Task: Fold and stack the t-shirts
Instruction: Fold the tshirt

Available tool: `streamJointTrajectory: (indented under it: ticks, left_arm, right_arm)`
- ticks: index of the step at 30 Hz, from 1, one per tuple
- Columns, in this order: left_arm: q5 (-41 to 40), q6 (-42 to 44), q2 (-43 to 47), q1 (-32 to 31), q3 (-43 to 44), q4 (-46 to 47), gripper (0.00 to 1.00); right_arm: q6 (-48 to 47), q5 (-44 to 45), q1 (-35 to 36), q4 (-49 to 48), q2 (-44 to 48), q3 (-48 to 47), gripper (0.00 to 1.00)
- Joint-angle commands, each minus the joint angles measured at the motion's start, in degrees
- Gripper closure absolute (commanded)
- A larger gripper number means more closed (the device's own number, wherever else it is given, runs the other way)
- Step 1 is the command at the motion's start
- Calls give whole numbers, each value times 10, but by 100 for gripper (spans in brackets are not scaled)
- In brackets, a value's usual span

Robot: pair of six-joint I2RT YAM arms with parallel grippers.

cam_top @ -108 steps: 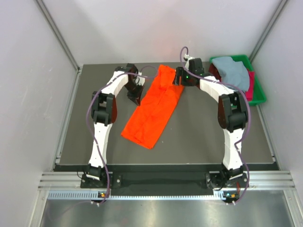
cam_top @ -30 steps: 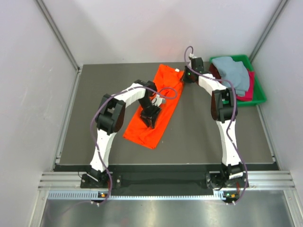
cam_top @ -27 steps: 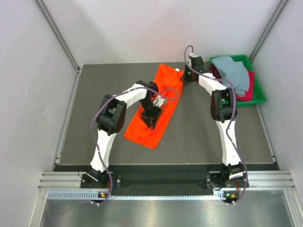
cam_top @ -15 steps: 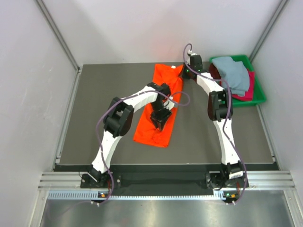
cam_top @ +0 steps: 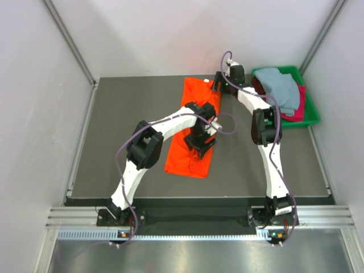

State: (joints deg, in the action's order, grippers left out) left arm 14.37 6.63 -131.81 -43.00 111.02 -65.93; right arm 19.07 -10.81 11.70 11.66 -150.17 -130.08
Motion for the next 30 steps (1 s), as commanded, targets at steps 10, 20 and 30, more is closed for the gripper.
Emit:
streamJointTrajectory:
  ticks: [10, 20, 30]
  left_arm:
    - [23, -3, 161, 173, -93, 21, 29]
    - [154, -12, 171, 242, -177, 19, 34]
    - [203, -13, 170, 251, -278, 8, 47]
  right_arm:
    - [25, -73, -41, 56, 344, 370, 25]
    - [83, -154, 37, 61, 500, 646, 34]
    - [97, -171, 106, 66, 557, 769, 45]
